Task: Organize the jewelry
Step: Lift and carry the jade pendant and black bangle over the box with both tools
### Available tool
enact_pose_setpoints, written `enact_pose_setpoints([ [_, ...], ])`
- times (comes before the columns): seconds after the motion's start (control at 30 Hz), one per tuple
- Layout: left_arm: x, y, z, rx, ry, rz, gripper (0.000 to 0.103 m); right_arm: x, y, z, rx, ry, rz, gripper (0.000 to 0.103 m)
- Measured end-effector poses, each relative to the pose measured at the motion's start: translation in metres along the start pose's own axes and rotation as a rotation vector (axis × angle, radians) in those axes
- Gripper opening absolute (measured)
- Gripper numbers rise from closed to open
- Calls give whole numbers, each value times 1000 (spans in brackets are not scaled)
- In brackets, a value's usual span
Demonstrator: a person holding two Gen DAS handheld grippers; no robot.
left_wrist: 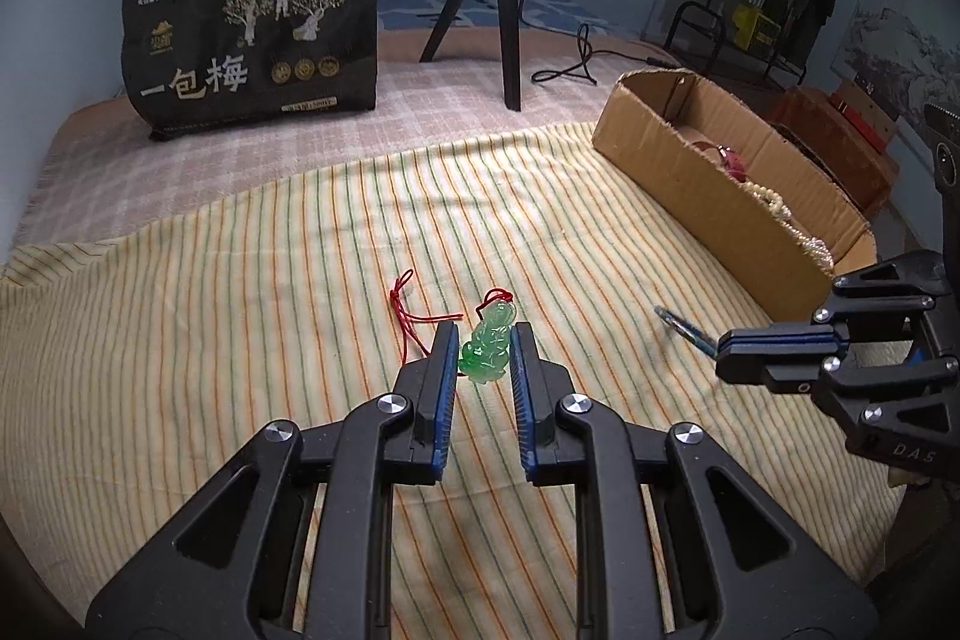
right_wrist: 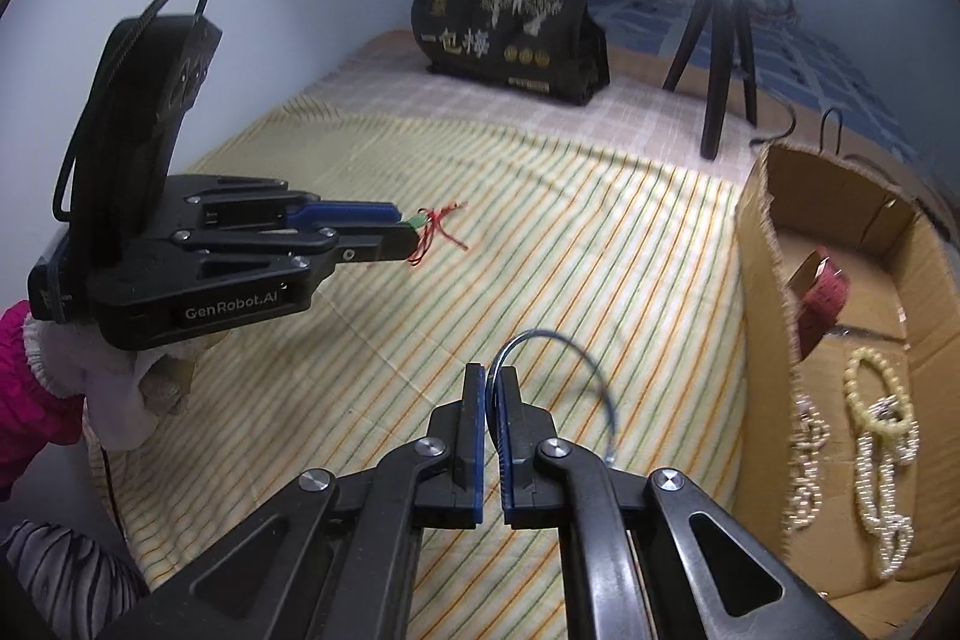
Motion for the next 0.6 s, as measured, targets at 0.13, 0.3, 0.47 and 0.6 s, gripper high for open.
enact_pose_setpoints([
  [0.13,0,-3,11,-15,-3,1,16,2,-1,12,-15,11,1,1],
  [0.3,-2,-3,25,-30,-4,2,16,4,1,23,-22,18,3,0],
  [0.47,-5,-6,38,-47,-6,-7,16,9,-1,35,-37,21,11,0],
  [0.6,-10,-8,45,-57,-4,-13,16,11,-3,42,-42,25,20,0],
])
Point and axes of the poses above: each gripper's, at about its wrist camera, not at the fingertips, and z roughly against the way its jaws point, x to its left, y to its underside, the point moved 10 cm from there along -z, roughly the way its jaws point, and after that the axes turned 11 degrees about -y, right-handed, at the moved point
